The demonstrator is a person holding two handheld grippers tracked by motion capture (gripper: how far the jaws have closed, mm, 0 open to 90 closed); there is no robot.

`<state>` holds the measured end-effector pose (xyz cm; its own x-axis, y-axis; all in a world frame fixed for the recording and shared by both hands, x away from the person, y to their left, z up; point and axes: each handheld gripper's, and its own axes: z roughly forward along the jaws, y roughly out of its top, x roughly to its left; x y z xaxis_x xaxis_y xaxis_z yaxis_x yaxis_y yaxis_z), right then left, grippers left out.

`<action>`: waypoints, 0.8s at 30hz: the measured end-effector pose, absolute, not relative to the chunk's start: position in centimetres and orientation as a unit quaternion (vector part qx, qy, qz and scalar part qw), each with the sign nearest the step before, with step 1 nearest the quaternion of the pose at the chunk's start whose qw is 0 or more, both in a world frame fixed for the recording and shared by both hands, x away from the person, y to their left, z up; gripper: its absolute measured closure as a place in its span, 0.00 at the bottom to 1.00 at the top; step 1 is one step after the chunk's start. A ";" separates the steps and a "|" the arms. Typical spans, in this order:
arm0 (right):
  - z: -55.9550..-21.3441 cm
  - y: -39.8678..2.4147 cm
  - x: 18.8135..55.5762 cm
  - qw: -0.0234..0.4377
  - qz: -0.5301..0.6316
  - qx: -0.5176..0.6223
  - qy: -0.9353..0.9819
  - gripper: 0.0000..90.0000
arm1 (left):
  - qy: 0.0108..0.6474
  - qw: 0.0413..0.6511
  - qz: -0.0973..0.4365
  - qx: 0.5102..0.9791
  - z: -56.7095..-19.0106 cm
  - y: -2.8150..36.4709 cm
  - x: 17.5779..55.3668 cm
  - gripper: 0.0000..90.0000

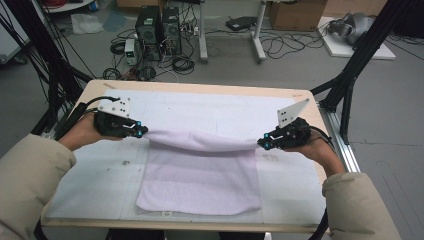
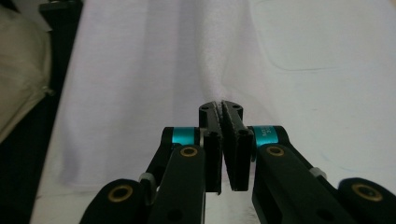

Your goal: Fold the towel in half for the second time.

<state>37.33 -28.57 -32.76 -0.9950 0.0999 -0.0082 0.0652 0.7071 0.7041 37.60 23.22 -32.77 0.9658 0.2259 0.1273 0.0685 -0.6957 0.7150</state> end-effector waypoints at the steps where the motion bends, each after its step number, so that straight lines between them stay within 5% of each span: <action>1: -32.9 -28.5 36.9 0.020 0.380 0.039 0.924 0.97 | 0.072 0.380 0.099 0.917 -32.9 23.3 37.1 0.96; 24: -36.0 -27.8 28.8 -0.092 0.339 -0.052 0.935 0.97 | -0.036 0.344 0.021 0.938 -35.3 22.9 28.3 0.96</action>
<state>28.81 -27.82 -35.96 -0.9777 -0.1590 0.1373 -0.0339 0.7646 0.6436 28.33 22.93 -35.32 0.9965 -0.0541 0.0638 -0.0825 -0.7601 0.6445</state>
